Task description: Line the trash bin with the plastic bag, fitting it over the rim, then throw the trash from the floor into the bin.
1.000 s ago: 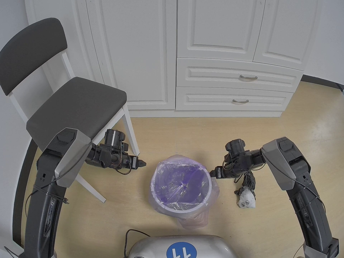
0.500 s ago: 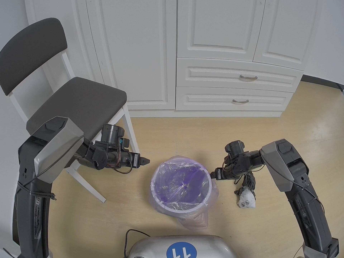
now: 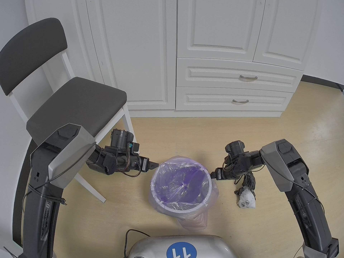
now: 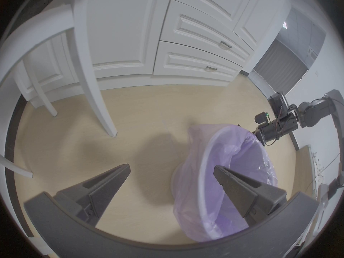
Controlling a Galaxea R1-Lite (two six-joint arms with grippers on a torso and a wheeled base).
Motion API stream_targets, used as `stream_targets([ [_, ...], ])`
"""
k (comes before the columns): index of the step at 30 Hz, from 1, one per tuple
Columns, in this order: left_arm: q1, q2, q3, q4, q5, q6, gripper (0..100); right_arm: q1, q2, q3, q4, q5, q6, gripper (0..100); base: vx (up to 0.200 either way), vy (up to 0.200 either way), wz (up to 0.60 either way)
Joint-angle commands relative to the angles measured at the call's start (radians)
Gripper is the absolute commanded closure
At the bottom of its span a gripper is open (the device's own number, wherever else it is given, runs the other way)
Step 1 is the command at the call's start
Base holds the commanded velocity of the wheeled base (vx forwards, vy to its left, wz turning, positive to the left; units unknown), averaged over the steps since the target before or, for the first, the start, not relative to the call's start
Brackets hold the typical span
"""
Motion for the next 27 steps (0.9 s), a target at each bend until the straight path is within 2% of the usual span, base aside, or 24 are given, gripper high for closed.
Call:
stream_targets([
  [1,-0.018,0.087,-0.060,-0.001,-0.001,0.000,0,0.001,0.001,0.001,0.000,0.000,0.001,0,0.000,0.000,0.00],
  [7,-0.010,0.130,-0.137,0.003,0.008,-0.020,0,-0.001,0.001,0.001,0.000,-0.009,0.003,0,0.000,0.000,0.00],
  [16,0.001,0.144,-0.156,-0.004,0.014,-0.089,0,-0.001,0.002,0.001,0.000,-0.015,0.003,0,0.000,0.000,0.00],
  [19,-0.002,0.112,-0.106,-0.032,0.014,-0.092,0,-0.001,0.001,0.001,-0.002,-0.023,0.003,0,0.000,0.000,0.00],
  [23,-0.010,0.012,0.056,-0.175,0.014,-0.121,0,-0.001,0.001,0.001,-0.003,-0.037,0.003,0,0.000,0.000,0.00],
  [27,-0.013,-0.036,0.151,-0.261,0.017,-0.123,0,-0.001,0.001,0.001,-0.005,-0.044,0.003,0,0.000,0.000,0.00],
])
